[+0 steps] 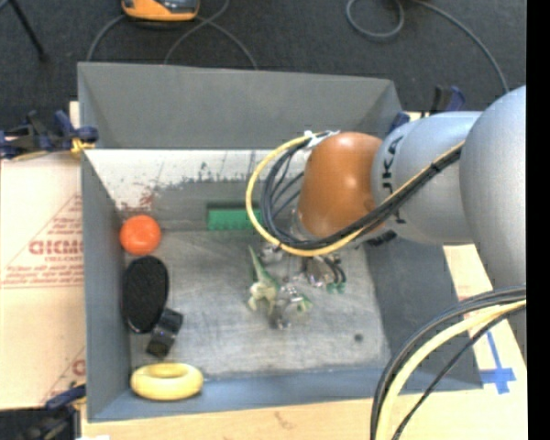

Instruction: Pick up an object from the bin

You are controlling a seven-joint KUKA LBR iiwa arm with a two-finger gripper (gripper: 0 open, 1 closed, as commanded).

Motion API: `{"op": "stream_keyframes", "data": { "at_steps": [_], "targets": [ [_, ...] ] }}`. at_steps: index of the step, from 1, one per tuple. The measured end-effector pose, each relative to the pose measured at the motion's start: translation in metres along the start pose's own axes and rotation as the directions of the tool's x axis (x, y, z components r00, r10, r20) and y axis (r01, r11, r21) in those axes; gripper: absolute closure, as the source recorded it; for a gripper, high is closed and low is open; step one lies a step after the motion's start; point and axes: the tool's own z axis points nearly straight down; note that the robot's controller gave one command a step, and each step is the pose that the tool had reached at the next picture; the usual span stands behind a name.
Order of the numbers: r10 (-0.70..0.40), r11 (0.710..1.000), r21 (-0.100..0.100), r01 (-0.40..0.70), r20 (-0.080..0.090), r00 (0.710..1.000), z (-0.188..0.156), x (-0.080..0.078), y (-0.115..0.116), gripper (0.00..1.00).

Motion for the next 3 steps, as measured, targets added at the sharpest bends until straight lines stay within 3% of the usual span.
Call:
{"op": "stream_keyframes", "data": {
  "at_steps": [1, 3],
  "targets": [
    [0.105, 0.994, -0.004, -0.105, 0.015, 0.994, -0.0030, 0.0201, -0.0100, 1.00],
    [0.105, 0.994, -0.005, -0.105, 0.010, 0.994, -0.0062, 0.0212, -0.0098, 1.00]
  ]
}}
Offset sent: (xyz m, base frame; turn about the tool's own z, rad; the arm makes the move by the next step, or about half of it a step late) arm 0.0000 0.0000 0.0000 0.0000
